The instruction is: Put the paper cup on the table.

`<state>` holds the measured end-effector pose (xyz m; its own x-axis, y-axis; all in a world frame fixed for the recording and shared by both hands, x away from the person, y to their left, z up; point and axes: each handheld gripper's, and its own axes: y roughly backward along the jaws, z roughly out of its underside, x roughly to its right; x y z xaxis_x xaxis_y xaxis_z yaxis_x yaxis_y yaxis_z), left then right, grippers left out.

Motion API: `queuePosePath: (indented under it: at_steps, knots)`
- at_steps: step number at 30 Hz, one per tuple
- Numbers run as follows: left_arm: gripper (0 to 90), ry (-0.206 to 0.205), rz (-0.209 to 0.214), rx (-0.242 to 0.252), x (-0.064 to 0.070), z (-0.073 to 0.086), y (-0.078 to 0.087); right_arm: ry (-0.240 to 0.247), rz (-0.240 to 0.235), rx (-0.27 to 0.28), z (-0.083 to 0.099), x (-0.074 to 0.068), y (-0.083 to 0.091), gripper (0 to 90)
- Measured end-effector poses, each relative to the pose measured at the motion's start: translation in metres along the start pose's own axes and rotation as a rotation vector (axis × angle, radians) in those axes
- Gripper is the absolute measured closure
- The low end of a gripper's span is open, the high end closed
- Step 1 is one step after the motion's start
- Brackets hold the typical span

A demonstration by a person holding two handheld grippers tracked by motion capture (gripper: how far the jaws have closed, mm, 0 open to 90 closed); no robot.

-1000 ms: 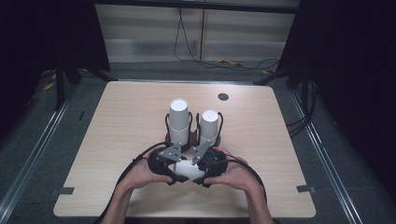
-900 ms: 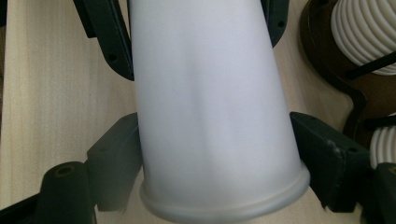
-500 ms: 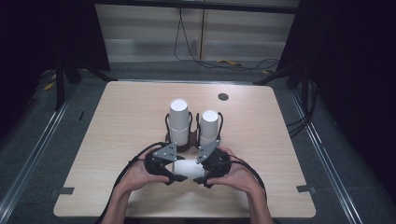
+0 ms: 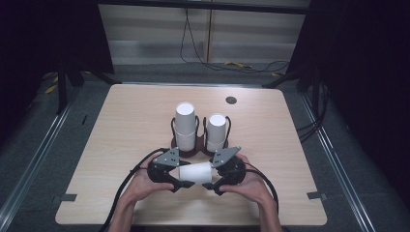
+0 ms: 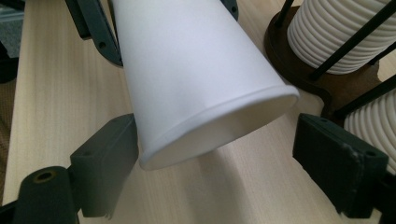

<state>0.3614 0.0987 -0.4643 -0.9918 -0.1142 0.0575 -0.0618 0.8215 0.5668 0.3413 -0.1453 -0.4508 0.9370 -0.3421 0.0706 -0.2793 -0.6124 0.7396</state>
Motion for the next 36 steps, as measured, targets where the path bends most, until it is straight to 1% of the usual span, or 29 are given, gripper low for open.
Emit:
queuePosePath:
  at_steps: [1, 3, 4, 6, 7, 8, 9, 10, 11, 13, 14, 16, 18, 21, 22, 23, 27, 28, 30, 31, 35, 36]
  knots:
    - [32.5, -0.005, -0.004, 0.004, 0.0, 0.0, 0.001, -0.003, 0.003, 0.004, 0.0, 0.0, 0.0, 14.3]
    - [32.5, 0.0, -0.008, 0.006, 0.0, 0.002, 0.002, -0.007, 0.001, 0.013, 0.0, 0.0, 0.002, 14.1]
    - [32.4, -0.002, -0.009, 0.016, 0.0, 0.002, 0.002, -0.013, 0.001, 0.016, 0.0, 0.0, 0.002, 14.2]
    - [32.4, 0.009, -0.012, 0.028, 0.001, 0.004, 0.003, -0.016, 0.004, 0.029, 0.001, 0.001, 0.003, 13.8]
    - [32.4, 0.004, -0.016, 0.025, 0.0, 0.005, 0.004, -0.02, 0.004, 0.035, 0.001, 0.001, 0.004, 14.0]
    - [32.5, 0.012, -0.015, 0.036, 0.001, 0.006, 0.003, -0.023, 0.001, 0.045, 0.002, 0.001, 0.005, 13.6]
    - [32.5, 0.013, -0.015, 0.043, 0.0, 0.007, 0.004, -0.022, 0.004, 0.052, 0.002, 0.001, 0.005, 13.7]
    - [32.5, 0.023, -0.018, 0.053, 0.001, 0.008, 0.004, -0.03, 0.007, 0.064, 0.003, 0.001, 0.006, 13.6]
    - [32.4, 0.034, -0.024, 0.063, 0.002, 0.009, 0.003, -0.027, 0.014, 0.072, 0.004, 0.001, 0.006, 13.6]
    - [32.4, 0.035, -0.021, 0.08, 0.001, 0.009, 0.004, -0.032, 0.033, 0.098, 0.007, 0.0, 0.008, 13.5]
    - [32.4, 0.027, -0.022, 0.081, 0.001, 0.009, 0.004, -0.038, 0.03, 0.111, 0.009, 0.0, 0.009, 13.6]
    - [32.4, 0.033, -0.025, 0.092, 0.001, 0.009, 0.005, -0.054, 0.021, 0.139, 0.012, 0.001, 0.011, 13.5]
    - [32.5, 0.029, -0.034, 0.107, 0.001, 0.009, 0.006, -0.062, 0.027, 0.167, 0.015, 0.001, 0.014, 13.5]
    - [32.4, 0.04, -0.032, 0.135, 0.002, 0.01, 0.007, -0.077, 0.028, 0.202, 0.017, 0.001, 0.018, 13.6]
    - [32.5, 0.034, -0.037, 0.134, 0.002, 0.011, 0.008, -0.081, 0.026, 0.214, 0.018, 0.001, 0.019, 13.6]
    - [32.5, 0.028, -0.042, 0.143, 0.002, 0.011, 0.007, -0.086, 0.024, 0.223, 0.019, 0.001, 0.019, 13.6]
    - [32.4, 0.03, -0.033, 0.156, 0.004, 0.013, 0.006, -0.104, 0.004, 0.271, 0.024, 0.001, 0.021, 13.6]
    - [32.4, 0.028, -0.035, 0.16, 0.004, 0.014, 0.006, -0.107, 0.002, 0.275, 0.024, 0.001, 0.021, 13.6]
    - [32.4, 0.033, -0.025, 0.191, 0.004, 0.015, 0.006, -0.11, -0.001, 0.287, 0.025, 0.001, 0.022, 13.6]
    - [32.3, 0.039, -0.028, 0.201, 0.004, 0.016, 0.006, -0.112, -0.001, 0.295, 0.025, 0.0, 0.022, 13.7]
    - [32.3, 0.035, -0.04, 0.214, 0.005, 0.016, 0.006, -0.122, -0.005, 0.319, 0.026, 0.0, 0.022, 13.6]
    - [32.3, 0.035, -0.045, 0.211, 0.005, 0.015, 0.007, -0.124, -0.008, 0.328, 0.026, 0.0, 0.022, 13.7]
